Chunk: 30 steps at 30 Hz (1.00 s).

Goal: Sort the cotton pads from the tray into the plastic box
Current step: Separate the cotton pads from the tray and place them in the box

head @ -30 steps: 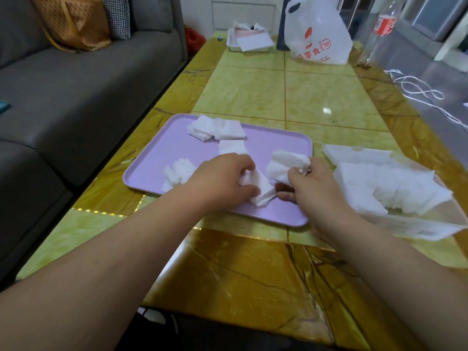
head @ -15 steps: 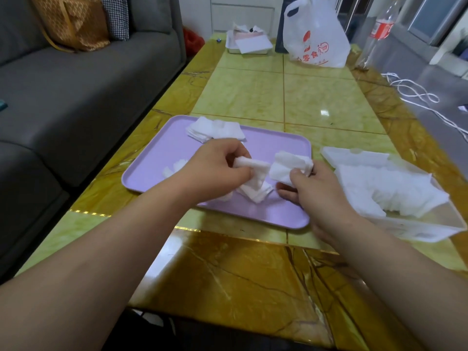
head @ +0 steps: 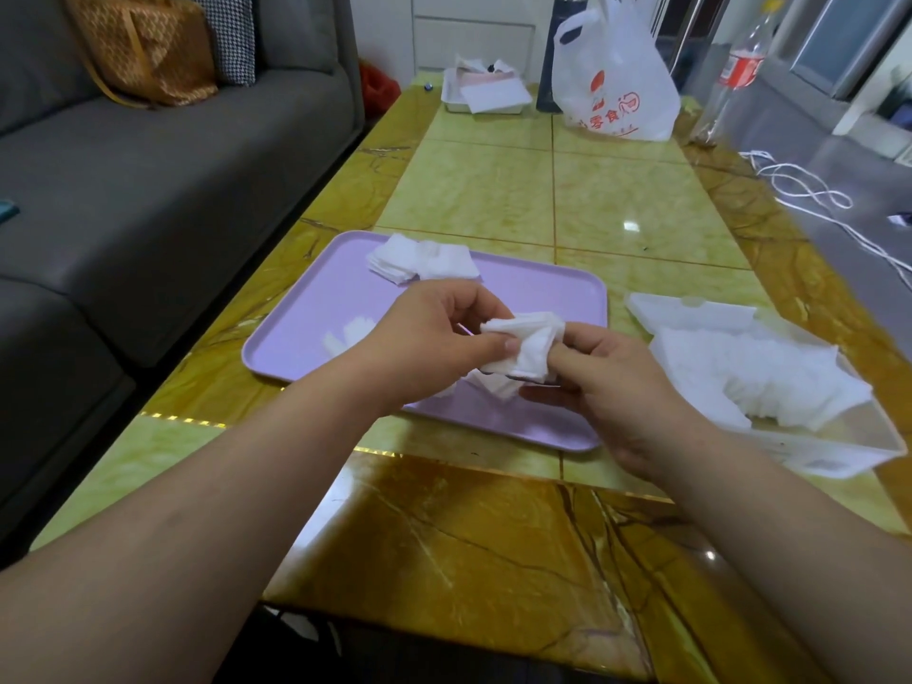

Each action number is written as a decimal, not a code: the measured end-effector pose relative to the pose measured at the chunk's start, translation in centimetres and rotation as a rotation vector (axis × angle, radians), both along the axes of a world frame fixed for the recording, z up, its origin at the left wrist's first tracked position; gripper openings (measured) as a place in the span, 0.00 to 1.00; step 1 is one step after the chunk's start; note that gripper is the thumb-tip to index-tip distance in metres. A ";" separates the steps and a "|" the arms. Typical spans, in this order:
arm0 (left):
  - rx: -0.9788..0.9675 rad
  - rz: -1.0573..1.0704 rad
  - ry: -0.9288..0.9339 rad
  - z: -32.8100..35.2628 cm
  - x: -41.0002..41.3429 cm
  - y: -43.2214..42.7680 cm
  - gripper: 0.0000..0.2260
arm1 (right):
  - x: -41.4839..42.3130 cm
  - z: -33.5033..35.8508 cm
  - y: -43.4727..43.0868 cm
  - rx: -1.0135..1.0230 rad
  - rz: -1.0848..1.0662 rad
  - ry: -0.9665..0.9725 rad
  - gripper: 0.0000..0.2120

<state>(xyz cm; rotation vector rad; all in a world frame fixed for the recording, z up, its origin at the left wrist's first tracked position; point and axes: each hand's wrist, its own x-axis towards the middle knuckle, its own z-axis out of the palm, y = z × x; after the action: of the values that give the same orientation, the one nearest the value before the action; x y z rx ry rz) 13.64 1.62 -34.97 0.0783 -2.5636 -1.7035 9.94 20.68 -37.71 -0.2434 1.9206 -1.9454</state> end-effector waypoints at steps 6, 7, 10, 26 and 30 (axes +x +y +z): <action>-0.178 0.107 0.090 -1.1 -0.6 0.4 0.09 | 0.4 0.6 0.0 -0.012 0.010 0.030 0.11; -0.230 0.107 0.102 -1.3 -0.7 0.4 0.10 | 0.5 0.5 0.0 0.023 -0.023 0.071 0.10; -0.467 0.011 0.001 -1.9 -0.8 0.3 0.18 | 0.1 -0.1 0.1 0.089 -0.225 0.111 0.07; -0.479 -0.015 -0.173 -2.1 -0.9 0.4 0.13 | -0.6 -1.0 0.1 0.064 -0.323 0.051 0.05; -0.421 -0.011 -0.172 -2.0 -0.8 0.3 0.14 | -0.8 -1.2 0.2 0.056 -0.319 0.039 0.05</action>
<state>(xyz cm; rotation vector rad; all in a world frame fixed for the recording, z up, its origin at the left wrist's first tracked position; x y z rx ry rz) 12.82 1.94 -36.95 0.1964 -2.9920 -1.1686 9.18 20.83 -38.87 0.0459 2.1433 -2.0908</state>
